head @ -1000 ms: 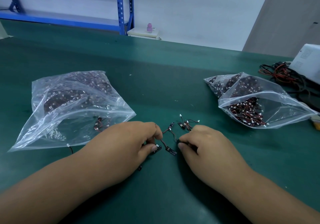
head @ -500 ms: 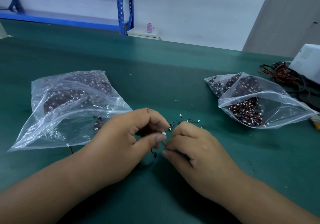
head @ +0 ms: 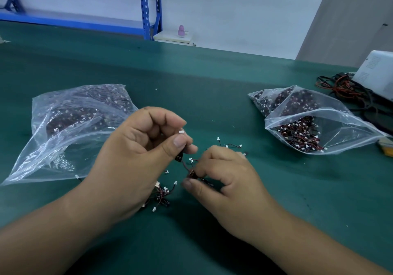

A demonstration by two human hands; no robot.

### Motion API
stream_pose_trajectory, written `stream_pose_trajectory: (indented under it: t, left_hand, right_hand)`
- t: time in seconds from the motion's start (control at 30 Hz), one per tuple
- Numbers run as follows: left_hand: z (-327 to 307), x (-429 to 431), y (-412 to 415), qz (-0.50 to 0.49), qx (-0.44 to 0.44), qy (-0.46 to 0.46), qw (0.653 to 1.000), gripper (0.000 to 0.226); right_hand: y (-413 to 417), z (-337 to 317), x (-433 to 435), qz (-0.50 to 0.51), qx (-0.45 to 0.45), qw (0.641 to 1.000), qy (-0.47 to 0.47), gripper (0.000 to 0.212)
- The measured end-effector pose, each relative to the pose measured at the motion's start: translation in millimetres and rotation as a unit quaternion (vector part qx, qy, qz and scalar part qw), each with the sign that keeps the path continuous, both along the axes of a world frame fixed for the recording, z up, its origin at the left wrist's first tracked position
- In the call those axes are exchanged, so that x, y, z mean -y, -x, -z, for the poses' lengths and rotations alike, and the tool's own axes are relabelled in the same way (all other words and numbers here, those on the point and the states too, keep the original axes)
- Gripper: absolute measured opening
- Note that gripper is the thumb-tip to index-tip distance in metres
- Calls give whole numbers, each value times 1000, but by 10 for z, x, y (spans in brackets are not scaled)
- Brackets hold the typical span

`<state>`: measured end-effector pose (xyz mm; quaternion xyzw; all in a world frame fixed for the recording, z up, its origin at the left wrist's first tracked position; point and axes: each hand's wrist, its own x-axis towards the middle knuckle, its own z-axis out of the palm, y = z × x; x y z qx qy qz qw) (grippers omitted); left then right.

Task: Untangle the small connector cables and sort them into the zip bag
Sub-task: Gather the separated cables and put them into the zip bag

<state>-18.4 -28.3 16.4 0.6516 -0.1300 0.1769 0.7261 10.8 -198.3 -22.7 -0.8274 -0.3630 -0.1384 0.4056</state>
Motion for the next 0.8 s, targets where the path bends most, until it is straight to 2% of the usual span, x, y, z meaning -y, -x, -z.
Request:
stream_pose_trajectory:
  t: [0.1,0.3,0.5,0.67,0.8]
  left_hand:
    - [23,-38,-36,-27,-6,-6,1000,20]
    - [69,-20,-51,-18,-37,-30,999,21]
    - [94,-85,-88,-39,-118,-96,988,16]
    - [112,-98,-101,-59,-147,-112,981,15]
    - [106,-96,-107,-56,-151,-92,983,13]
  right_hand:
    - [-69,-17,122,38,90,993,64,19]
    - [-125,-16,252,59,128,982,128,26]
    - [-139,-24,287,78,127,984,93,28]
    - [-148,-12,310,120,104,986,49,27]
    - [-172,-9,334,148,93,983,58,24]
